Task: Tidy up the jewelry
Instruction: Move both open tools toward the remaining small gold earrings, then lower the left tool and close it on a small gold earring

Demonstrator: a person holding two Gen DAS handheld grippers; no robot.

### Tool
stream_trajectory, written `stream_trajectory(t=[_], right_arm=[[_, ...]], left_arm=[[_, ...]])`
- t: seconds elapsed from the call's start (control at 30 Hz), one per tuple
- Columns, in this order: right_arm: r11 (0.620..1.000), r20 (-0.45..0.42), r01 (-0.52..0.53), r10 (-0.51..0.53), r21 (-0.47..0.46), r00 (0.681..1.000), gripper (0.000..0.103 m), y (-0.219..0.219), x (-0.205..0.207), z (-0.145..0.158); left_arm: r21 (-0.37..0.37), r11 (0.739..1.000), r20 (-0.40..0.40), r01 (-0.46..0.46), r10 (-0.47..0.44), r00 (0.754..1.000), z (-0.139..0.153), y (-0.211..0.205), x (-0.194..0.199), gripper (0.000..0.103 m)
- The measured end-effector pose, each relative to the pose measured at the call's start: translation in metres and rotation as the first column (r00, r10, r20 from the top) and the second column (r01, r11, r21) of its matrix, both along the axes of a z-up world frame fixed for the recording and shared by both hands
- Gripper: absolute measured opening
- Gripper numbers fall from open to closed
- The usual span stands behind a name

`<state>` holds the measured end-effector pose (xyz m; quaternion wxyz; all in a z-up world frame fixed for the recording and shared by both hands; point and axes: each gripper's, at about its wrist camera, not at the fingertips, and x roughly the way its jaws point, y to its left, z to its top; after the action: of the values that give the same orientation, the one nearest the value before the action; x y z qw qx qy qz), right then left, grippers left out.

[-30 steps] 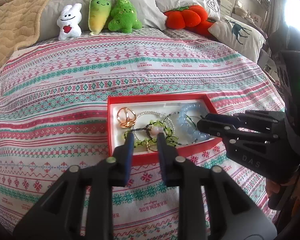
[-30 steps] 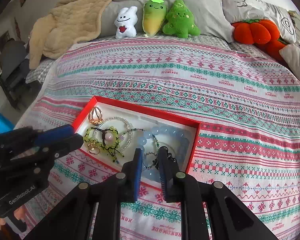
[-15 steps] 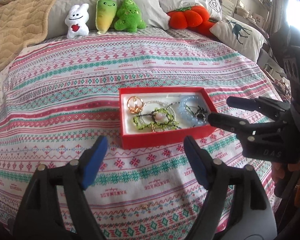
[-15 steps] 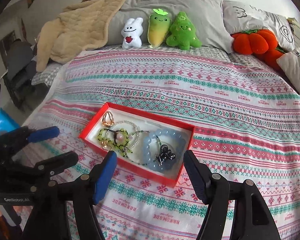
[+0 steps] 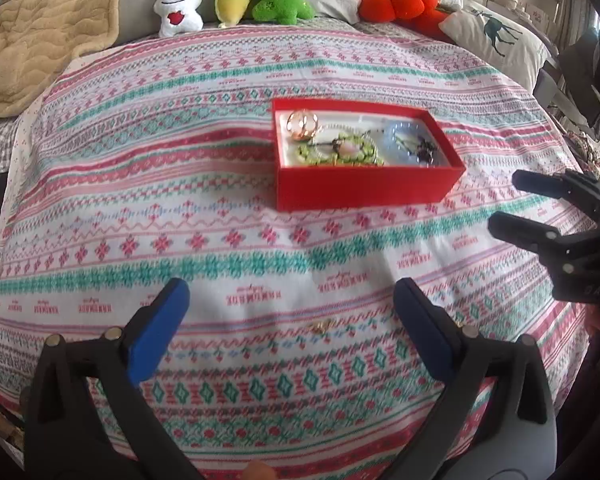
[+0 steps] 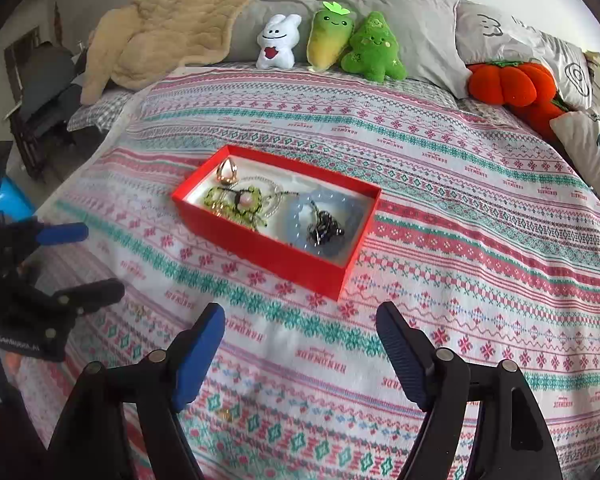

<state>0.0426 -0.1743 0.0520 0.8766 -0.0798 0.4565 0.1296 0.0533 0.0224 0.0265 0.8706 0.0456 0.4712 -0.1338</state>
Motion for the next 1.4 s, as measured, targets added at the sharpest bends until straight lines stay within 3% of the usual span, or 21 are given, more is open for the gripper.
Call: stream_trajectory(t=[0.4,0.83,0.97,1.13,1.3,1.4], right_arm=[[0.991,-0.065,-0.121,0.117,-0.052,0.991,0.083,-0.004,-0.051,-0.03],[0.974,-0.145,-0.211,0.197,-0.087,0.97,0.083,0.008,-0.084,-0.059],[0.97,-0.114,-0.236,0.227,-0.066,0.967,0.083,0.016,-0.083,-0.056],[0.968,-0.095,-0.251,0.248,-0.023,0.964,0.082,0.021,-0.077,-0.054],[0.966,-0.117,-0.258,0.254,-0.027,0.96,0.049,0.028,-0.067,-0.061],[0.965,-0.137,-0.259,0.253,-0.031,0.958,0.04,0.03,-0.063,-0.069]], left_arm=[[0.101,0.993,-0.013,0.059,-0.058,0.998,-0.019,0.01,-0.043,0.103],[0.127,0.985,-0.097,0.115,-0.103,0.99,-0.047,-0.001,-0.058,0.103],[0.124,0.985,-0.14,0.116,-0.098,0.985,-0.06,-0.001,-0.053,0.103],[0.136,0.984,-0.139,0.115,-0.096,0.986,-0.063,-0.003,-0.053,0.103],[0.144,0.984,-0.133,0.109,-0.09,0.987,-0.066,-0.004,-0.052,0.103],[0.139,0.984,-0.139,0.111,-0.092,0.986,-0.067,-0.004,-0.053,0.103]])
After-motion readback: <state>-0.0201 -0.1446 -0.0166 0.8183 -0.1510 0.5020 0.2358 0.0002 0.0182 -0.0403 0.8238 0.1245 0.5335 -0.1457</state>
